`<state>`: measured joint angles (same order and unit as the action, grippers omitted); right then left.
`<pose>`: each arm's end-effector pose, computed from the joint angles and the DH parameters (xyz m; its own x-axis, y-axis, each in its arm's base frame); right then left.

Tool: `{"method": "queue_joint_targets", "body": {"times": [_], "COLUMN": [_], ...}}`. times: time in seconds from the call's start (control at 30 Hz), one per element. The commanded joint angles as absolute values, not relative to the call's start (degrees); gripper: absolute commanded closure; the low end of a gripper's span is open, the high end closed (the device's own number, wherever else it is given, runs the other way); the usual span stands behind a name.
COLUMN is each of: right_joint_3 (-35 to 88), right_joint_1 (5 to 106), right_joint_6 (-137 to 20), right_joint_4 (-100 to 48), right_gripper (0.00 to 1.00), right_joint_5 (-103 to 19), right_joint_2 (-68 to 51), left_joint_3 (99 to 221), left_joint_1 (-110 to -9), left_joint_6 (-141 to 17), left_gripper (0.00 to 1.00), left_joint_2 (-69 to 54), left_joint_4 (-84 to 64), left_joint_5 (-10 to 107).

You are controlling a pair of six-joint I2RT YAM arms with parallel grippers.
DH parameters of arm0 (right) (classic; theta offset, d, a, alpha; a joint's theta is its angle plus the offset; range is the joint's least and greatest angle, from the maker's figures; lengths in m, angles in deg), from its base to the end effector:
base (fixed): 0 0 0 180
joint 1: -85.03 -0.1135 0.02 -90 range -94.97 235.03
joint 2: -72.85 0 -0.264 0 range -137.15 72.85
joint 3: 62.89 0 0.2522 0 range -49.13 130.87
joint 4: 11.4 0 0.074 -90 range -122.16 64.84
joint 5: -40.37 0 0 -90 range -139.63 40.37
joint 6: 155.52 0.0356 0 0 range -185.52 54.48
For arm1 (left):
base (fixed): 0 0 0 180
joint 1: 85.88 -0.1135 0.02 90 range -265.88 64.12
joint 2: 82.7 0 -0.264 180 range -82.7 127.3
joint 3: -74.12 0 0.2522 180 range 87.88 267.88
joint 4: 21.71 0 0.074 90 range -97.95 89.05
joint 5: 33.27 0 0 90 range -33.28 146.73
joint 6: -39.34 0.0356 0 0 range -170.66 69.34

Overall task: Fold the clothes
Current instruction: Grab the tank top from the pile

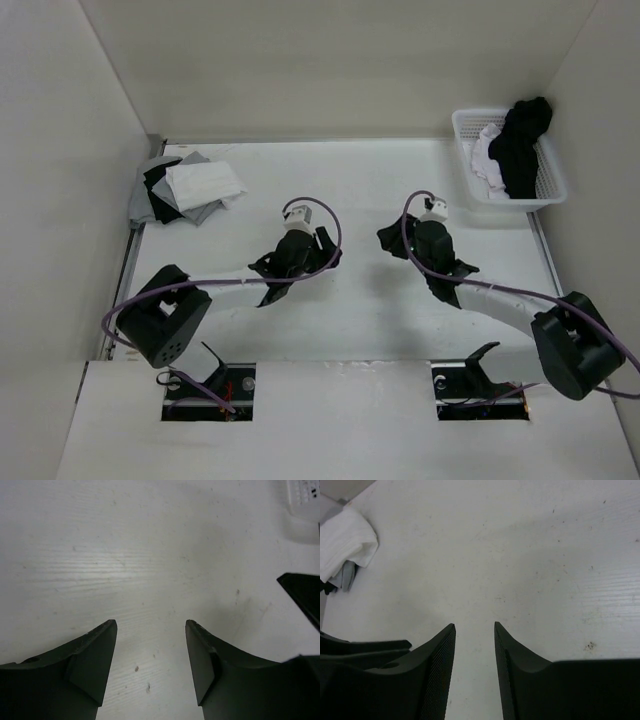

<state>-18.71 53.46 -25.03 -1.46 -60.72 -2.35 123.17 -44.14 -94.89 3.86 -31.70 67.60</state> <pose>0.2339 0.1357 0.1996 -0.4674 0.4607 -0.7545 -0.0755 0.8296 0.5532 0.2290 -0.1953 0.1731 -0.6161 -0.3684 -0.6962 0.1386 0.8194 -0.5562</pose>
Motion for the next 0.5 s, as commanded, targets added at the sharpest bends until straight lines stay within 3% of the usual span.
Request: {"method": "queue_joint_targets", "body": {"times": [0.0,0.17,0.33,0.47], "right_joint_3": [-14.1,-8.9,0.0,11.2], "right_joint_1": [53.0,54.4,63.0,77.0], "right_joint_6": [-26.2,-27.4,-30.8,-32.7], "right_joint_4": [-4.8,-10.3,-15.9,-21.0], "right_gripper": [0.56,0.59,0.96,1.00], "right_joint_5": [-65.4,-66.4,-67.4,-69.5], "right_joint_2": [2.7,5.2,3.2,-5.4], "left_joint_3": [125.2,120.8,118.4,117.0], "left_joint_1": [-42.3,-40.4,-38.7,-38.8], "left_joint_6": [-92.7,-92.3,-90.2,-88.9], "left_gripper": [0.44,0.44,0.50,0.68], "left_joint_2": [2.4,-1.0,-2.8,-1.8], "left_joint_4": [-35.0,-39.7,-44.1,-47.3], "left_joint_5": [63.6,64.5,65.2,66.0]}}
